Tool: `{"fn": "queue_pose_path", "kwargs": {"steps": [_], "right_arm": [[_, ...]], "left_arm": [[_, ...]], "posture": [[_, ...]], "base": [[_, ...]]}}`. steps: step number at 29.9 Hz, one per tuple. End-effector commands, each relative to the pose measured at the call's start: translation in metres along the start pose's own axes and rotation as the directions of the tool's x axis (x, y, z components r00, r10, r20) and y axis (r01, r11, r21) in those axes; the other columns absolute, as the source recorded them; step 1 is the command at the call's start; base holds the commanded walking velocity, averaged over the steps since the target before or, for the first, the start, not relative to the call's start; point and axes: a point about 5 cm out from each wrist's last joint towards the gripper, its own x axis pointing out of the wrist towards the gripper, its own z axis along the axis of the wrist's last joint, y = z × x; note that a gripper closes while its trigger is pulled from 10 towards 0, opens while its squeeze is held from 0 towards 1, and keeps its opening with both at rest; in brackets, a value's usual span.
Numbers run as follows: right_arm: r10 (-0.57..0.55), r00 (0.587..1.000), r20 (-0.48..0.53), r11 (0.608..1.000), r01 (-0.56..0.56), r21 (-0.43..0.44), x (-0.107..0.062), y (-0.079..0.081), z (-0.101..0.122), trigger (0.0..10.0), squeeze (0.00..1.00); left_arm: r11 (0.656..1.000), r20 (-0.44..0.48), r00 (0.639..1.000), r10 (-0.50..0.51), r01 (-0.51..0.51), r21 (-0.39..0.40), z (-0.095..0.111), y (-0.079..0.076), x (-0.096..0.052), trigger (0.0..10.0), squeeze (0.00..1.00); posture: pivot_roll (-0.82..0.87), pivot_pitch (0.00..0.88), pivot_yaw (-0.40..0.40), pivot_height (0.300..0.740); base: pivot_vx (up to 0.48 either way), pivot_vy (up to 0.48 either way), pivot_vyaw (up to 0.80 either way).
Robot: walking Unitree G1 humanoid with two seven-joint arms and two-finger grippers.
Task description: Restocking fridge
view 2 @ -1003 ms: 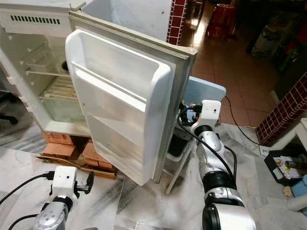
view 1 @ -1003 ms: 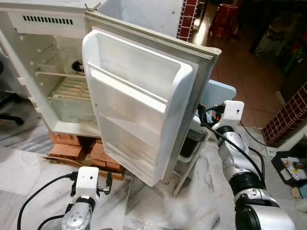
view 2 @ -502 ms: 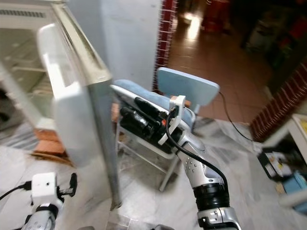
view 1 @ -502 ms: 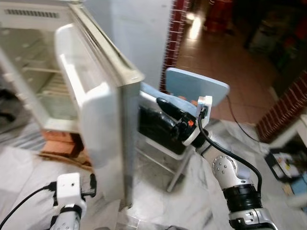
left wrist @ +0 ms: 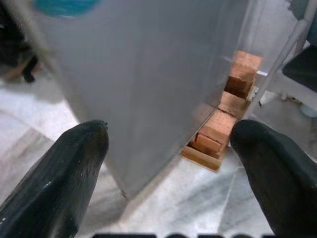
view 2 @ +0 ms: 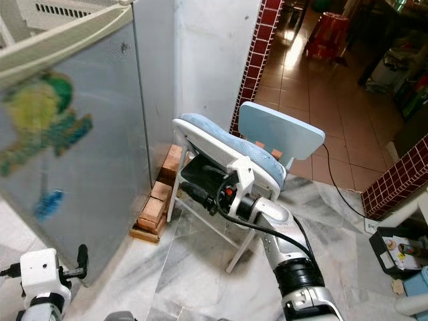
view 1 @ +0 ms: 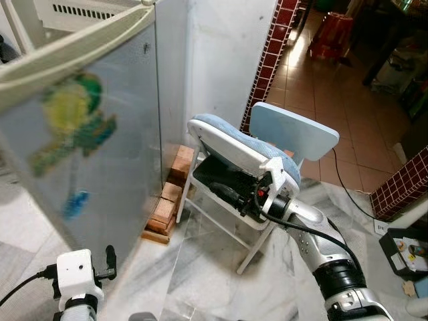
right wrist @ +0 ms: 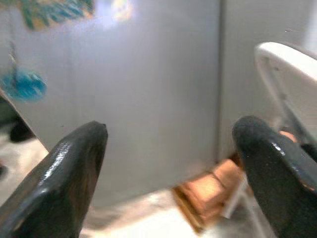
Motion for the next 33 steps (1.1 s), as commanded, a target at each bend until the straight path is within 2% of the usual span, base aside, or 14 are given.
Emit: {"fn": "queue_pose_path", "kwargs": {"steps": [1, 4, 6, 7, 9, 13, 14, 16, 19, 22, 26, 28, 31, 33], "right_arm": [[-0.156, 0.986, 0.058, 0.986, 0.159, -0.048, -0.002, -0.015, 0.009, 10.0, 0.00], [-0.255, 0.962, 0.100, 0.964, 0.261, -0.048, -0.004, -0.020, 0.011, 10.0, 0.00], [-0.352, 0.926, 0.138, 0.930, 0.362, -0.056, -0.009, -0.023, 0.011, 10.0, 0.00], [-0.352, 0.926, 0.138, 0.930, 0.362, -0.056, -0.009, -0.023, 0.011, 10.0, 0.00], [-0.449, 0.880, 0.157, 0.882, 0.464, -0.079, -0.016, -0.027, 0.009, 10.0, 0.00], [-0.487, 0.857, 0.166, 0.857, 0.506, -0.094, -0.017, -0.027, 0.008, 10.0, 0.00], [-0.510, 0.841, 0.178, 0.842, 0.531, -0.098, -0.017, -0.027, 0.010, 10.0, 0.00], [-0.522, 0.831, 0.193, 0.833, 0.545, -0.095, -0.018, -0.028, 0.013, 10.0, 0.00], [-0.607, 0.757, 0.242, 0.761, 0.642, -0.100, -0.025, -0.033, 0.019, 10.0, 0.00], [-0.639, 0.734, 0.231, 0.731, 0.673, -0.115, -0.030, -0.033, 0.016, 10.0, 0.00], [-0.624, 0.752, 0.213, 0.745, 0.655, -0.127, -0.033, -0.026, 0.007, 10.0, 0.00], [-0.643, 0.738, 0.204, 0.732, 0.671, -0.117, -0.036, -0.029, 0.002, 10.0, 0.00], [-0.695, 0.704, 0.146, 0.698, 0.709, -0.099, -0.043, -0.037, -0.016, 10.0, 0.00], [-0.700, 0.701, 0.138, 0.683, 0.713, -0.157, -0.044, -0.039, -0.019, 10.0, 0.00]], "left_arm": [[0.999, 0.017, 1.000, -0.008, 0.007, 0.043, 0.002, -0.002, 0.014, 10.0, 0.00], [0.998, 0.051, 0.998, -0.020, 0.017, 0.066, 0.013, -0.002, 0.026, 10.0, 0.00], [0.996, 0.091, 0.995, -0.044, 0.037, 0.080, 0.027, -0.006, 0.039, 10.0, 0.00], [0.996, 0.091, 0.995, -0.044, 0.037, 0.080, 0.027, -0.006, 0.039, 10.0, 0.00], [0.987, 0.139, 0.987, -0.083, 0.062, 0.149, 0.040, -0.012, 0.046, 10.0, 0.00], [0.972, 0.184, 0.975, -0.124, 0.082, 0.220, 0.051, -0.016, 0.052, 10.0, 0.00], [0.959, 0.208, 0.965, -0.161, 0.103, 0.265, 0.059, -0.018, 0.056, 10.0, 0.00], [0.956, 0.219, 0.961, -0.172, 0.109, 0.274, 0.064, -0.018, 0.058, 10.0, 0.00], [0.944, 0.236, 0.947, -0.217, 0.142, 0.297, 0.077, -0.018, 0.067, 10.0, 0.00], [0.924, 0.268, 0.910, -0.315, 0.231, 0.304, 0.090, -0.032, 0.069, 10.0, 0.00], [0.906, 0.264, 0.896, -0.356, 0.262, 0.333, 0.095, -0.039, 0.071, 10.0, 0.00], [0.900, 0.251, 0.894, -0.370, 0.279, 0.336, 0.093, -0.041, 0.071, 10.0, 0.00], [0.901, 0.192, 0.904, -0.381, 0.317, 0.298, 0.075, -0.043, 0.070, 10.0, 0.00], [0.899, 0.175, 0.901, -0.396, 0.342, 0.274, 0.071, -0.047, 0.068, 10.0, 0.00]], "posture": [[0.16, 0.000, -0.110, 0.740], [0.15, 0.000, -0.102, 0.740], [0.15, 0.000, -0.098, 0.740], [0.15, 0.000, -0.098, 0.740], [0.14, 0.002, -0.078, 0.740], [0.14, 0.012, -0.058, 0.740], [0.13, 0.022, -0.049, 0.740], [0.12, 0.025, -0.047, 0.740], [0.09, 0.017, -0.046, 0.740], [0.07, 0.033, -0.065, 0.740], [0.06, 0.029, -0.048, 0.740], [0.06, 0.017, -0.048, 0.740], [0.05, 0.000, -0.042, 0.740], [0.05, 0.000, -0.045, 0.740]], "base": [[0.000, 0.000, 0.00], [0.000, 0.187, 0.00], [0.000, 0.480, 0.00], [0.000, 0.480, 0.00], [0.000, 0.480, 0.00], [0.000, 0.480, 0.00], [0.000, 0.476, 0.00], [0.000, 0.472, 0.00], [0.000, 0.474, 0.00], [0.000, 0.475, 0.00], [0.000, 0.476, 0.00], [0.000, 0.469, 0.00], [0.000, 0.458, 0.00], [0.000, 0.456, 0.00]]}}
